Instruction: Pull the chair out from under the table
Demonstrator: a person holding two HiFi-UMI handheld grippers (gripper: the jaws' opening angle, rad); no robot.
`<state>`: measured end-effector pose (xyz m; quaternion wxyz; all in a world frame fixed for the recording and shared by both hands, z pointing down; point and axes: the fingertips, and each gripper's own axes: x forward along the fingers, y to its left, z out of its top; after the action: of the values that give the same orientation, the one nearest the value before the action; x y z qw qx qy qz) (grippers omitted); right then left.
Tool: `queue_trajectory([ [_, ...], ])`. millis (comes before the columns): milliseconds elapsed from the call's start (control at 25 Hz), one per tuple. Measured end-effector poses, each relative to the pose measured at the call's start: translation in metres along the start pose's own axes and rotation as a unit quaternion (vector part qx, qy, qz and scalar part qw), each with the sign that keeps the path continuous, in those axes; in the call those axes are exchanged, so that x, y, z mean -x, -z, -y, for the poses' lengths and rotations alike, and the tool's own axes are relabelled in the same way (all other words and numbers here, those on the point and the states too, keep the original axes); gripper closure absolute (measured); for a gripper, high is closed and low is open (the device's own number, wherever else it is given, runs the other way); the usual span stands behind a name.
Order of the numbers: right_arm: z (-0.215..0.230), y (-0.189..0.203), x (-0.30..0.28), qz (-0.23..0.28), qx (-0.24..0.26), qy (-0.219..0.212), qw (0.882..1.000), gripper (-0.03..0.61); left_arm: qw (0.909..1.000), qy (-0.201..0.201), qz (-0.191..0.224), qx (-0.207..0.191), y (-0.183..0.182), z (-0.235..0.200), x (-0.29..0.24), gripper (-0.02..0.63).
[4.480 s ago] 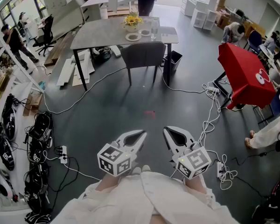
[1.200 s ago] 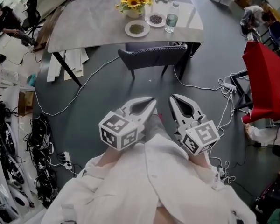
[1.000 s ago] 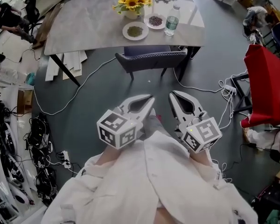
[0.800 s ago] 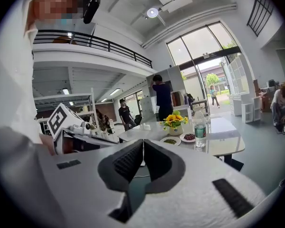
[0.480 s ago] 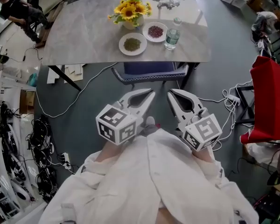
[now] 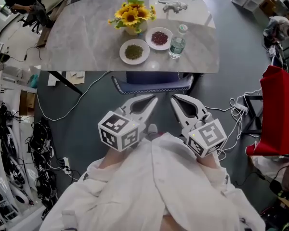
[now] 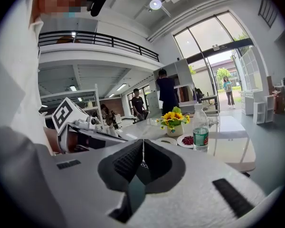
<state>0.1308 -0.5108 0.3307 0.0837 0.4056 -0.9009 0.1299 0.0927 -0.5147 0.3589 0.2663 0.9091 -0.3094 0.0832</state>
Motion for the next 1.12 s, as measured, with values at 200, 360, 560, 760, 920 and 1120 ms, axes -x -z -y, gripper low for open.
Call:
queue_trajectory([
  [200, 0.004, 0.006, -0.003, -0.005, -0.009, 0.006, 1.000, 0.573, 0.9999, -0.016, 0.004, -0.006, -0.005, -0.012, 0.004, 0.589],
  [360, 0.001, 0.010, -0.003, -0.011, -0.014, 0.011, 1.000, 0.572, 0.9995, -0.027, -0.002, -0.017, -0.002, -0.020, 0.009, 0.589],
  [560, 0.000, 0.014, -0.006, -0.019, -0.025, 0.016, 0.999, 0.572, 0.9991, -0.040, -0.005, -0.015, -0.005, -0.033, 0.018, 0.588],
  [760, -0.002, 0.023, -0.015, -0.044, -0.007, 0.014, 0.999, 0.572, 0.9986, -0.039, -0.024, -0.027, -0.004, -0.043, 0.019, 0.588],
  [920, -0.002, 0.026, -0.022, -0.048, -0.005, 0.017, 0.999, 0.572, 0.9972, -0.030, -0.043, -0.054, -0.003, -0.046, 0.019, 0.588],
  [1120, 0.004, 0.029, -0.029, -0.067, 0.018, 0.027, 0.997, 0.572, 0.9931, -0.013, -0.068, -0.094, -0.001, -0.048, 0.014, 0.588],
])
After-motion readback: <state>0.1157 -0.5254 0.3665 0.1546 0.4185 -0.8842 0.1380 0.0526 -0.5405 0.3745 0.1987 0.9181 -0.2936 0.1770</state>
